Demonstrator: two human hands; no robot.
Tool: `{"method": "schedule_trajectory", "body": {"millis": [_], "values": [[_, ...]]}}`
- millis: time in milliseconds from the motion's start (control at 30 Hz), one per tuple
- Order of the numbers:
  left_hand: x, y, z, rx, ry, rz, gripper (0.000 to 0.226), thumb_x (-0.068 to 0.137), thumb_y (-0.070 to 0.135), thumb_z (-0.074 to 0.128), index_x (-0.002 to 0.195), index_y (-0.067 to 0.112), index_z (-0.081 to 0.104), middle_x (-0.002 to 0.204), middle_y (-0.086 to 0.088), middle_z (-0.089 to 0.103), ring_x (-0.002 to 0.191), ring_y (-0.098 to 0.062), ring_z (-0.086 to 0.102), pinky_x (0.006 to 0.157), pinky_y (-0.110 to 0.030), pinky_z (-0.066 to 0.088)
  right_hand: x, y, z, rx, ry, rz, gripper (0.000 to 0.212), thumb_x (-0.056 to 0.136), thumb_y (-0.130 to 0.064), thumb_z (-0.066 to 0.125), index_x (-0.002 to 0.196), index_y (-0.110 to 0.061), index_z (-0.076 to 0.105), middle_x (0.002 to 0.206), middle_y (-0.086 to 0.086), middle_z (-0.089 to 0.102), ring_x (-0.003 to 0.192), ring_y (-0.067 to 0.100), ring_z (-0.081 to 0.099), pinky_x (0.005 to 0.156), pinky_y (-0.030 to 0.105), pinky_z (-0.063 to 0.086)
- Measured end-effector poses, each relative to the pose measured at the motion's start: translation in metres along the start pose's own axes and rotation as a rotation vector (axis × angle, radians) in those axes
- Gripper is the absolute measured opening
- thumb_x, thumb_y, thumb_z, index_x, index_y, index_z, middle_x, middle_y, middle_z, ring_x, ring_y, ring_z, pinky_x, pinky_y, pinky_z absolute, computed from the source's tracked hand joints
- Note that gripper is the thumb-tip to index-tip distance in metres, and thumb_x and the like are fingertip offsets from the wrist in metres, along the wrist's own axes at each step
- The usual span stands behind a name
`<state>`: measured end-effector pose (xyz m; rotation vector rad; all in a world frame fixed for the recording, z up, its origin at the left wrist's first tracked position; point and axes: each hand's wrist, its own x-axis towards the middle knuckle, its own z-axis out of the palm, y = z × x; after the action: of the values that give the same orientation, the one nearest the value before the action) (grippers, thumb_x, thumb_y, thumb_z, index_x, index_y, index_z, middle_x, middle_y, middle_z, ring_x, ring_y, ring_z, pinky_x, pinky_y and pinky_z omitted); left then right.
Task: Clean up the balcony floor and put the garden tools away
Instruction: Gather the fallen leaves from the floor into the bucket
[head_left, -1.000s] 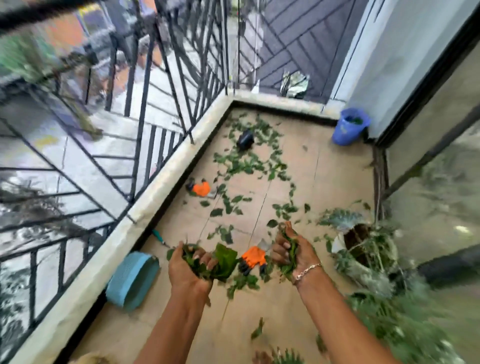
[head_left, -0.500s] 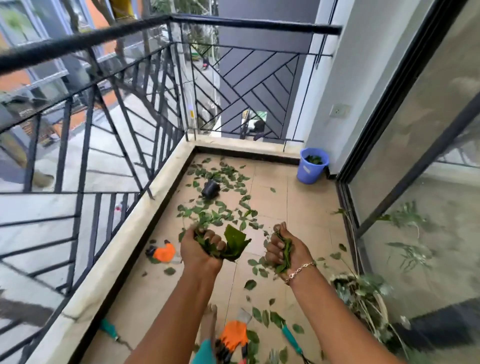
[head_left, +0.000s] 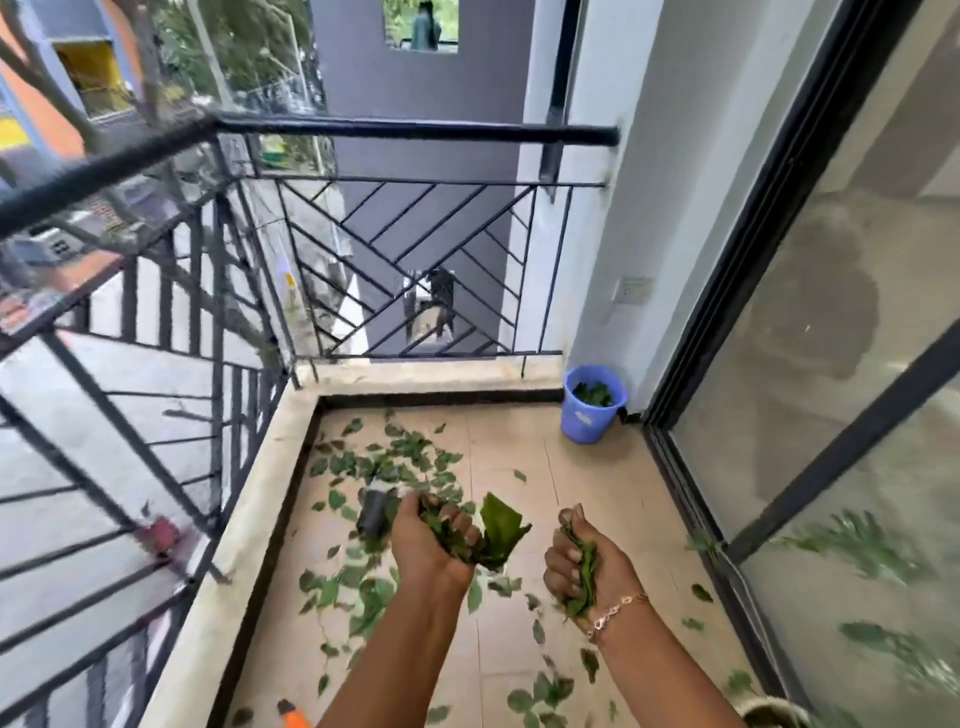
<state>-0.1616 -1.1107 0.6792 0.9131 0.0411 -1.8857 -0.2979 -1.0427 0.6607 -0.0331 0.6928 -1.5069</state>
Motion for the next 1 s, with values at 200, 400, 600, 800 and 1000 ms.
{"method": "schedule_trajectory", "body": {"millis": [200,400,600,800,1000], "values": [[0.08,0.009,0.06,0.021,-0.033,-0.067,0.041,0.1,0.034,0.034,0.061,0.02,0.03,0.038,0.004,0.027,0.027,-0.012,0.024,0.034,-0.01,0.021,0.09,-0.04,0.013,0.054,-0.008,-0.092,0.058,0.011,-0.021,0.097,0.051,-0.01,0.056,0.037,0.001,0.031,0.022,0.009,0.026,0.025,0.01,0.025],[0.186,0.001,0.136,0.097,-0.055,-0.114,0.041,0.1,0.033,0.032,0.062,0.019,0.032,0.037,0.004,0.027,0.026,-0.012,0.024,0.034,-0.008,0.023,0.196,-0.093,0.017,0.121,0.015,-0.124,0.053,0.027,-0.019,0.096,0.055,-0.011,0.052,0.037,0.001,0.031,0.022,0.009,0.025,0.025,0.009,0.024],[0.281,-0.005,0.224,0.217,-0.054,-0.152,0.038,0.098,0.029,0.033,0.061,0.02,0.029,0.037,0.004,0.024,0.026,-0.011,0.022,0.035,-0.008,0.021,0.292,-0.166,0.024,0.027,0.267,-0.052,0.037,0.098,-0.029,0.033,0.064,-0.015,0.033,0.037,-0.002,0.03,0.023,0.007,0.023,0.029,0.01,0.015],[0.358,-0.019,0.294,0.231,-0.082,-0.229,0.04,0.099,0.032,0.032,0.061,0.02,0.03,0.038,0.004,0.024,0.027,-0.011,0.021,0.036,-0.007,0.022,0.356,-0.233,0.027,0.062,0.314,-0.133,0.037,0.099,-0.032,0.033,0.065,-0.016,0.033,0.038,-0.004,0.031,0.024,0.006,0.024,0.028,0.008,0.017],[0.457,-0.036,0.364,0.317,-0.098,-0.262,0.041,0.099,0.033,0.031,0.06,0.02,0.03,0.036,0.005,0.026,0.026,-0.011,0.022,0.037,-0.007,0.022,0.437,-0.309,0.003,0.13,0.278,-0.315,0.033,0.063,-0.028,0.072,0.056,-0.016,0.042,0.038,-0.002,0.032,0.023,0.006,0.026,0.027,0.007,0.021]]}}
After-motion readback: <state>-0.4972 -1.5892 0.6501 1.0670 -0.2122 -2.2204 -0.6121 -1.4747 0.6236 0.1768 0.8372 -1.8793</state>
